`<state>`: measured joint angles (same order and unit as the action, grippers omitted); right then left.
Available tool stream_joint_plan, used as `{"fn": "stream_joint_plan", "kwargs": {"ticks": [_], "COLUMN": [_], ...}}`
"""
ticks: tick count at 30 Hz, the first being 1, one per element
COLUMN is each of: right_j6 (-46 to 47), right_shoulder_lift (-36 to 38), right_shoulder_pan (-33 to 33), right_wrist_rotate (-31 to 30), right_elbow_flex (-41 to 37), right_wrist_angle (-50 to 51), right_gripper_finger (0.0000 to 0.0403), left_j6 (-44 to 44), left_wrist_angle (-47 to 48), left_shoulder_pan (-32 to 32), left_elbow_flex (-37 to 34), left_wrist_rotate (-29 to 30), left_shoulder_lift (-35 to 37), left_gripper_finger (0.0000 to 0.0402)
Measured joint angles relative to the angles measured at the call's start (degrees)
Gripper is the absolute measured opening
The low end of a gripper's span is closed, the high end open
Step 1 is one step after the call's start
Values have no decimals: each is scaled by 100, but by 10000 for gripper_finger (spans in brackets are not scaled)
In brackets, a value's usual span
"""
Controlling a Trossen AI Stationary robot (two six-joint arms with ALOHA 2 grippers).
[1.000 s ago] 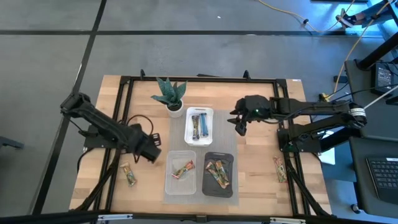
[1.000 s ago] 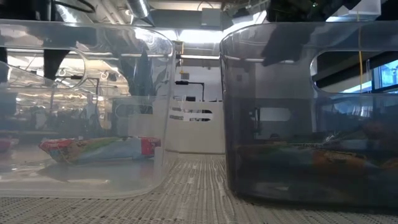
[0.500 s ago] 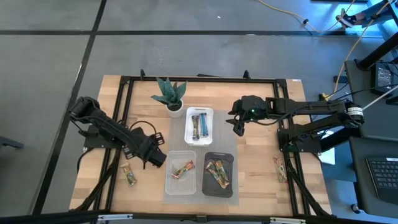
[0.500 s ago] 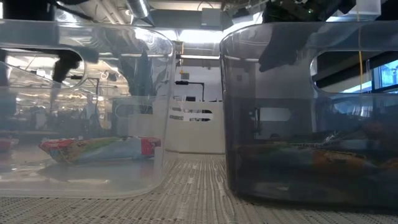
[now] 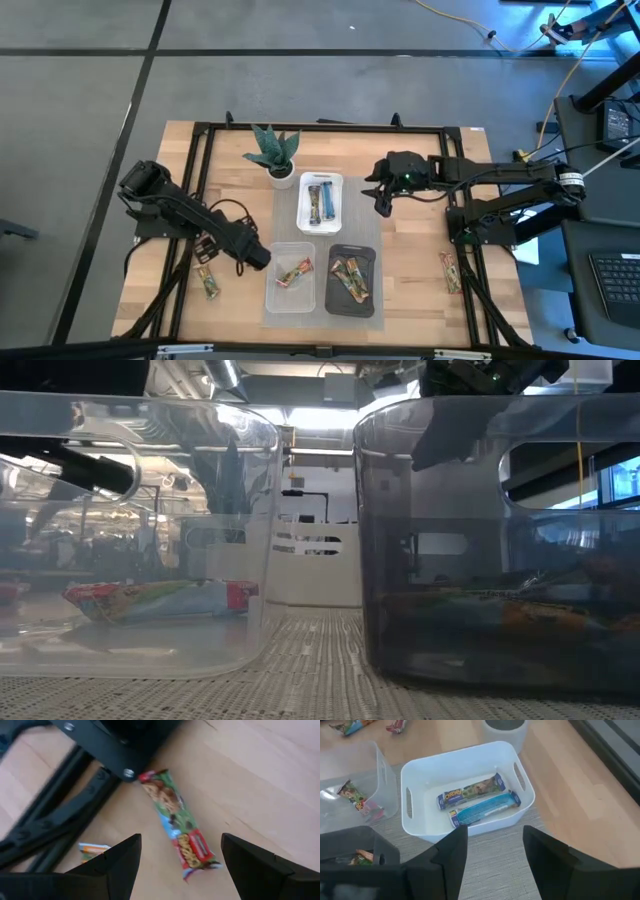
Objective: Pick and place Granola Bars by type
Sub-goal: Put the left red granola bar into the transparent bin
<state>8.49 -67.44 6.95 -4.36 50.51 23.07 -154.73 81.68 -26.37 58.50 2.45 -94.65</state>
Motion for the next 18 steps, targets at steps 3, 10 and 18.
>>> {"fn": "stream_joint_plan", "kwargs": {"ticks": [3, 10, 18], "right_j6": [0, 0, 17], "right_shoulder_lift": [0, 0, 0], "right_shoulder_pan": [7, 7, 7], "right_wrist_rotate": [-2, -2, -2], "right_elbow_flex": [1, -1, 1], "right_wrist_angle": [-15, -64, -65], "right_gripper_finger": [195, 195, 195], "left_j6": [-24, -49, 69], "left_wrist_angle": [-25, -1498, -1984], "left_shoulder_pan": [0, 2, 173], "left_elbow_flex": [-167, -1022, -1499], "left_wrist_rotate": [-16, -73, -82], "left_shoulder_lift": [2, 2, 28], "left_gripper_finger": [265, 265, 265]}}
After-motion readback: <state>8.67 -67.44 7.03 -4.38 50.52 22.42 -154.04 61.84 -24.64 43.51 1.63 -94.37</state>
